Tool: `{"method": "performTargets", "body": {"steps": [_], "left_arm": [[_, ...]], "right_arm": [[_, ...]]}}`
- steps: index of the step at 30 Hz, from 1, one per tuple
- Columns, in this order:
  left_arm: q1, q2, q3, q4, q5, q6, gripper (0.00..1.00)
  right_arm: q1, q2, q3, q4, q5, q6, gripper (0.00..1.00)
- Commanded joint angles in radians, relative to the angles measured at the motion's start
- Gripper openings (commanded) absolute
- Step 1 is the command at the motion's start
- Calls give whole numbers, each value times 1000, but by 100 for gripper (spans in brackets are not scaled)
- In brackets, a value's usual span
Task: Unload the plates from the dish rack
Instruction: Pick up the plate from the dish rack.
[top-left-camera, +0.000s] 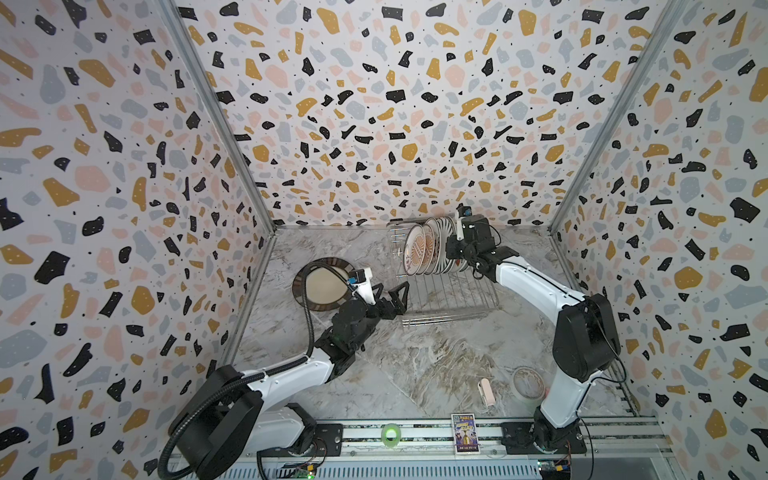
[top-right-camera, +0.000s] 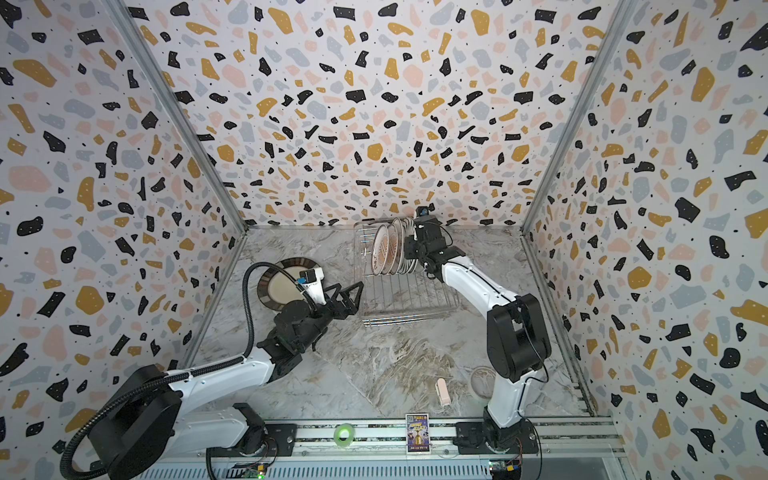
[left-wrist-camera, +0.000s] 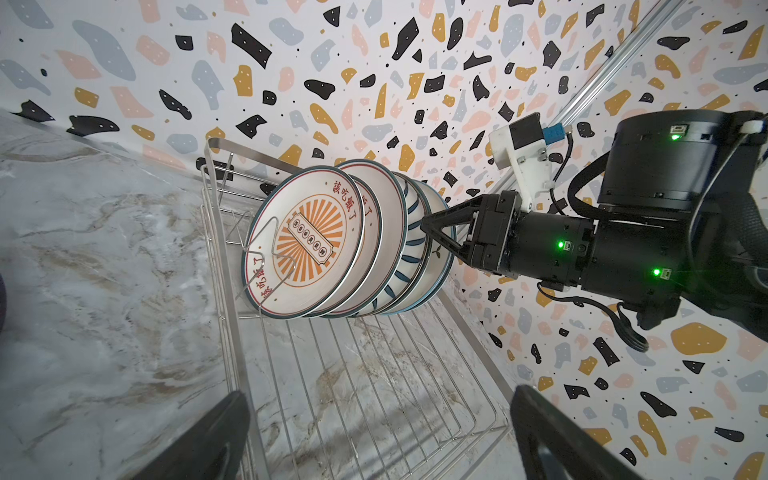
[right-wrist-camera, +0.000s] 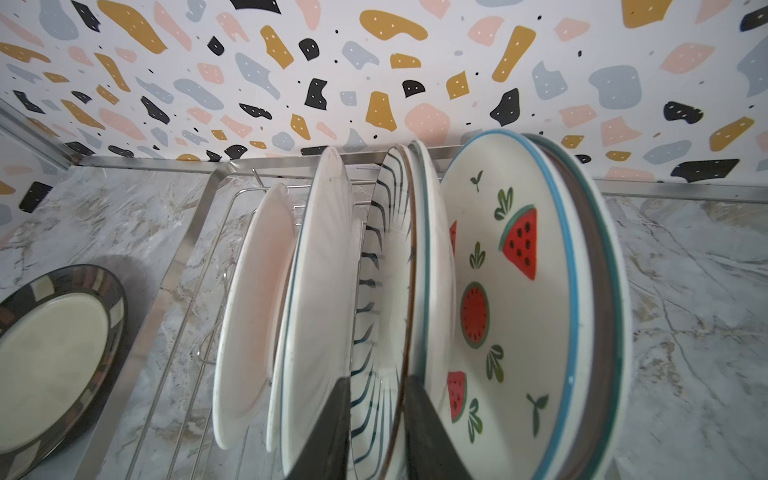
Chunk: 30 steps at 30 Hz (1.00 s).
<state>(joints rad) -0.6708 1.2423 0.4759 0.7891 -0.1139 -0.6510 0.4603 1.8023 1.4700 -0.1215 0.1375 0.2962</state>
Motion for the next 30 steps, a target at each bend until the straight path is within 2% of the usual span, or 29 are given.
{"method": "performTargets", "body": {"steps": [1,10,25,30], "left_arm": [[-6,5,33,47,-4,0,100],[-6,-7,21,48,-19,-2,100],[-6,-9,11,51,-26,-3,100],[-6,-17,12,43,-29,-1,100]], "right_arm": [[11,29,48,-68,63,-15,26],[44,81,90,-121,206,-1,27],[68,169,162,-130,218,25,27],[86,205,138,-89,287,65,26]]}}
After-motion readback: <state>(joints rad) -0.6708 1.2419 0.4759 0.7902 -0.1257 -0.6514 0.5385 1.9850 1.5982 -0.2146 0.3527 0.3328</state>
